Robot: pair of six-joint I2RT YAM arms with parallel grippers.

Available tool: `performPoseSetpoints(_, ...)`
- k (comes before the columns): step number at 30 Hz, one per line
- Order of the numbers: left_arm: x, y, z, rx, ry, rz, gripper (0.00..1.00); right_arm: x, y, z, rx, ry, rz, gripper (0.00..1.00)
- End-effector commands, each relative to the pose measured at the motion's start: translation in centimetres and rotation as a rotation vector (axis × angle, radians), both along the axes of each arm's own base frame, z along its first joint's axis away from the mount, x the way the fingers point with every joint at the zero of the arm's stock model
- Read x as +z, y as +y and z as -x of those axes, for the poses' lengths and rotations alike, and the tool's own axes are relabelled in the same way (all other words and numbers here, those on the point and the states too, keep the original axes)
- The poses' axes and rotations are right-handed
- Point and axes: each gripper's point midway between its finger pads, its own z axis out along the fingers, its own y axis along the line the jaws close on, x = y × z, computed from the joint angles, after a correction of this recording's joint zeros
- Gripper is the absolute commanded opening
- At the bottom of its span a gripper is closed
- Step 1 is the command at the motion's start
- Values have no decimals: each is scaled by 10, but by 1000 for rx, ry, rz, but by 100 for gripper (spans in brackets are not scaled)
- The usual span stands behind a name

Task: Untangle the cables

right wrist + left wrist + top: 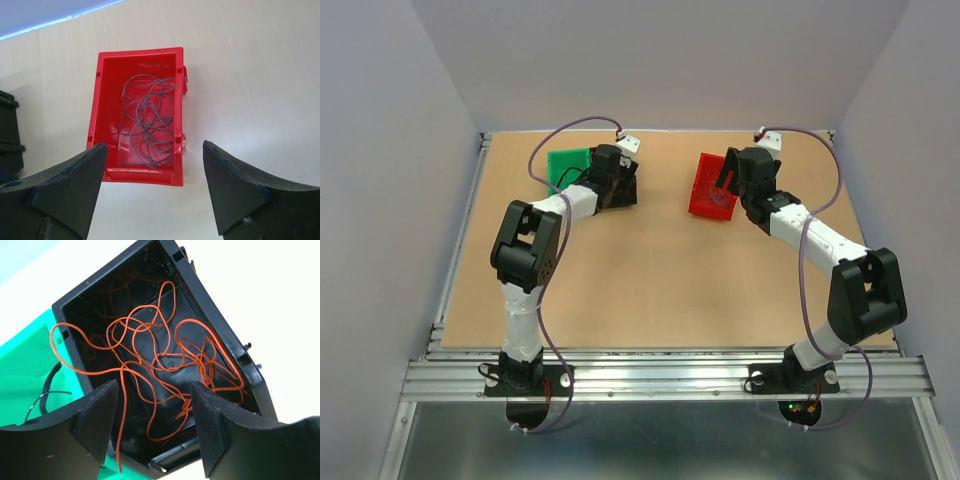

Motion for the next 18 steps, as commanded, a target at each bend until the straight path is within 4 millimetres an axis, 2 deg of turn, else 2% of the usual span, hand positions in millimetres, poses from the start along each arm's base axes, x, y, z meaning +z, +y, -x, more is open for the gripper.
performPoseSetpoints(1, 19, 3, -17, 33, -28, 3, 70, 25, 3, 1, 14, -82, -21, 82)
performPoseSetpoints(5, 20, 9, -28, 66, -6, 6, 70, 26, 4, 1, 19, -84, -24, 82)
performPoseSetpoints(6, 9, 8, -29, 72, 25, 1, 68, 26, 5, 1, 21, -84, -25, 82)
performPoseSetpoints(7, 6, 10, -31, 83, 43, 3, 63, 26, 4, 1, 21, -84, -25, 82)
performPoseSetpoints(10, -1, 13, -33, 103, 93, 46, 59, 25, 5, 1, 21, -82, -28, 82)
performPoseSetpoints(13, -12, 13, -27, 90, 169, 85, 48, 24, 4, 2, 19, -81, -25, 82)
performPoseSetpoints(15, -20, 8, -21, 70, 212, 92, 47, 24, 4, 1, 19, -81, -25, 82)
performPoseSetpoints(18, -44, 4, -15, 53, 289, 86, 44, 22, 5, 1, 23, -78, -27, 82)
